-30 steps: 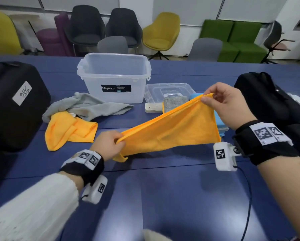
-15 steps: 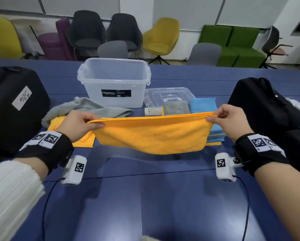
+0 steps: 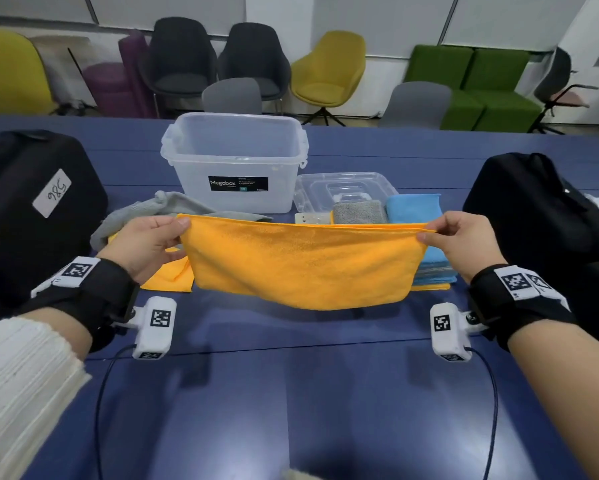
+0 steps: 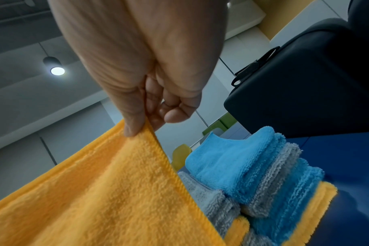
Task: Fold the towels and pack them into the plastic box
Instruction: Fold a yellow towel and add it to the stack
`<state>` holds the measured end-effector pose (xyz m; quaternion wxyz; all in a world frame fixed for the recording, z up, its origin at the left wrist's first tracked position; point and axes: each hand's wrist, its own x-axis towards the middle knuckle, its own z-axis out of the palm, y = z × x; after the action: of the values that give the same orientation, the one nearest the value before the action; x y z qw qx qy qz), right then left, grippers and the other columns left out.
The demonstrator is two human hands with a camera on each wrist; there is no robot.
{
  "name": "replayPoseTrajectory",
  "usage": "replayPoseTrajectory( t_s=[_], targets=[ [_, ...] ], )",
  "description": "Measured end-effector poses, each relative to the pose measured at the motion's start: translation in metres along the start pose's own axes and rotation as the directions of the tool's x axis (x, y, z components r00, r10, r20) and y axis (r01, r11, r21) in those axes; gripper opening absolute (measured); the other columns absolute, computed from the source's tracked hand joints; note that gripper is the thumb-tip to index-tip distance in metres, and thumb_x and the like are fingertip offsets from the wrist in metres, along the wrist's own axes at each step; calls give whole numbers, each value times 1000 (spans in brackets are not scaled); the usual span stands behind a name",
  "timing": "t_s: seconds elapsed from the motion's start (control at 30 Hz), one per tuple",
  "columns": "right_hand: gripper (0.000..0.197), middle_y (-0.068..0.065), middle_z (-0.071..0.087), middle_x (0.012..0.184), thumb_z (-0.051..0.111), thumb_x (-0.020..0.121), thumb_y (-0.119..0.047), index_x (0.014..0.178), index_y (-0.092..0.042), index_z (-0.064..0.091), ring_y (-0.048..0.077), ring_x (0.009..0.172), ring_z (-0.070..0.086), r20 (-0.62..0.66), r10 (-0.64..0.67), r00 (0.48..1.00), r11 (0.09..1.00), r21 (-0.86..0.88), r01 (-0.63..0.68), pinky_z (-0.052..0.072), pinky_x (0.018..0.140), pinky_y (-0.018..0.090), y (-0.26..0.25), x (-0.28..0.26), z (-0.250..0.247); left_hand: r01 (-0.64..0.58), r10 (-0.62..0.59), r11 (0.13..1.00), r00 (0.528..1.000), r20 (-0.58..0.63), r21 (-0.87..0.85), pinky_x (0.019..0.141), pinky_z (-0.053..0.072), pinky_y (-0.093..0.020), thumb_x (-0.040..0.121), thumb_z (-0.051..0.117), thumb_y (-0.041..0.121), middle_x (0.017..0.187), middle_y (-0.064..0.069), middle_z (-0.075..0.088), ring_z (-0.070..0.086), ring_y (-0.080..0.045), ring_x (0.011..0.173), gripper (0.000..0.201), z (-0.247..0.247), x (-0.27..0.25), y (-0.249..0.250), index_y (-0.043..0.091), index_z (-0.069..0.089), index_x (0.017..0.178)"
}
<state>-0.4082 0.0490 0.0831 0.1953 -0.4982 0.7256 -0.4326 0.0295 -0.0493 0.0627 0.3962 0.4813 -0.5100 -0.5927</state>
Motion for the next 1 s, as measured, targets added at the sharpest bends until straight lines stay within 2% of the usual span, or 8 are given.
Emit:
replayPoseTrajectory(
  t_s=[0.1,0.2,0.33,0.43,0.53,0.6,0.8,1.0],
  targets=[
    [17,8,67,78,76,77,-6,69,-15,64,20,75,60,6,10,1000,999,-39,-10,53,82,39,1,2,5,-29,36,994,998,-59,108,90,46,-35,93,57,13,83,-1,69,60,-15,86,28,-1,2,-5,16,72,71],
    [20,7,66,77,78,75,-8,66,-17,62,20,75,59,-23,33,999,994,-99,-35,53,80,40,4,3,12,-73,98,978,988,-120,198,88,45,-36,87,65,7,88,-10,66,57,-19,86,14,-1,4,-11,13,70,76],
    [22,4,66,78,77,74,-10,64,-19,60,22,80,62,-111,69,991,979,-182,-88,54,79,42,5,3,20,-125,184,938,970,-160,322,78,46,-17,83,65,-4,77,11,72,64,-1,76,25,9,5,-17,21,71,79],
    [23,2,65,77,77,74,-12,63,-20,59,24,82,62,-145,87,986,970,-215,-117,54,77,42,5,1,24,-123,216,921,951,-223,368,79,47,-23,81,65,-3,86,0,71,61,-9,80,26,16,5,-17,22,73,77],
    [24,3,65,79,77,74,-12,63,-21,58,25,84,63,-148,99,984,966,-222,-130,54,78,43,6,0,26,-121,226,922,939,-258,367,68,42,-18,81,63,-4,79,4,67,57,7,61,26,19,5,-15,20,71,75],
    [23,3,66,81,78,74,-14,64,-21,59,25,86,63,-140,99,985,965,-229,-130,54,77,43,7,0,25,-102,215,923,935,-281,370,67,42,-18,80,63,-4,77,5,66,55,9,55,25,17,5,-15,19,71,74],
    [22,4,65,85,76,77,-17,64,-24,59,26,91,60,-137,82,987,961,-250,-115,52,79,44,7,-3,24,-18,100,961,953,-285,275,86,52,-37,78,71,2,92,-4,72,61,-18,92,23,1,7,-20,23,75,69],
    [12,7,66,87,72,81,-16,72,-15,64,25,90,59,-137,68,988,972,-215,-96,49,80,39,3,-1,20,-38,59,993,980,-192,112,92,50,-41,82,70,5,90,-8,69,63,-22,91,10,-4,4,-20,15,72,82]
  ],
)
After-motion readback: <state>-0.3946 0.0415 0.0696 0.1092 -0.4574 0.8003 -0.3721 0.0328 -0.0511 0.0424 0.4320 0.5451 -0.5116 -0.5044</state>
